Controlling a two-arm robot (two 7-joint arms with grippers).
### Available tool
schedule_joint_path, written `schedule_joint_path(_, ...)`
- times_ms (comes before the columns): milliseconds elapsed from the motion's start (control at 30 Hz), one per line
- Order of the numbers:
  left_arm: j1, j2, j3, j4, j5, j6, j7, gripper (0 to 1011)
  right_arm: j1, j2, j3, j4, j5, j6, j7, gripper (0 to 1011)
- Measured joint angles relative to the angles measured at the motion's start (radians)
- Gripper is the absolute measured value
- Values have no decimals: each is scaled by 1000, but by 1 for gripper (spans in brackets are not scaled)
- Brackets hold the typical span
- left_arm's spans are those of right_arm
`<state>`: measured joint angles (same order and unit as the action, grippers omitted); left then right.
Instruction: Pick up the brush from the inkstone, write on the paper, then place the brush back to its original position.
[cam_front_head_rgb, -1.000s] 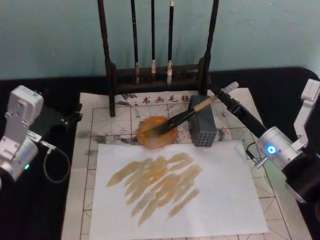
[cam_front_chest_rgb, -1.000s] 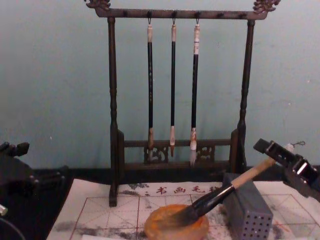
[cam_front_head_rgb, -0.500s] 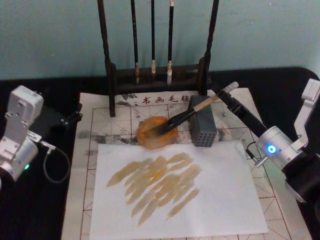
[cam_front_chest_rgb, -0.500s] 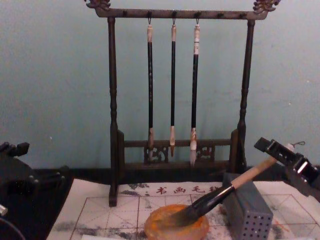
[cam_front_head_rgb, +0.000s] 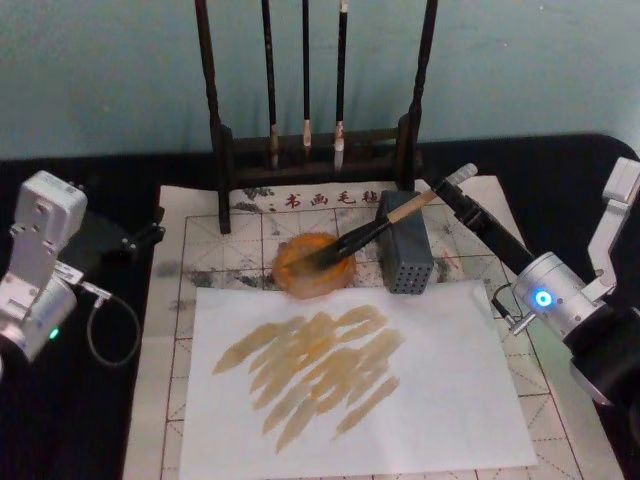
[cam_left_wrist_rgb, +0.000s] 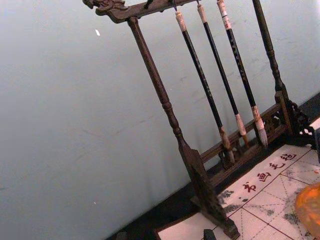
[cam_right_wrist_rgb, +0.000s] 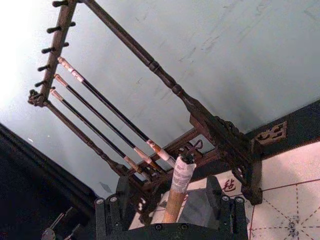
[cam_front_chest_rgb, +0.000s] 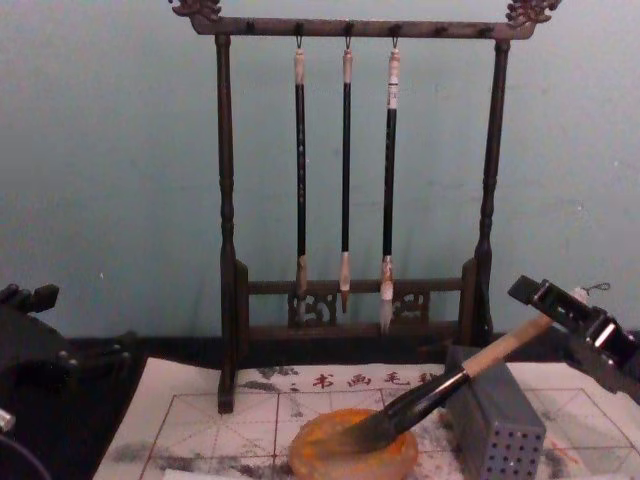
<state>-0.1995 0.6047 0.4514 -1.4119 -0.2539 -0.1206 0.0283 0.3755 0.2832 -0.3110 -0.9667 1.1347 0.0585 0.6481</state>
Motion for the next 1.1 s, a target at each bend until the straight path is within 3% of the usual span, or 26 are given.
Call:
schedule_joint_path(233,0,0,0,0,0,0,0,1001,0,0,0,-1,0,0,-1,980)
schedule_joint_path(400,0,0,0,0,0,0,0,1001,0,0,0,-1,-1,0,-1,886)
schedule_joint_path(1100,0,0,0,0,0,0,0,1001,0,0,0,-1,-1,0,-1,226)
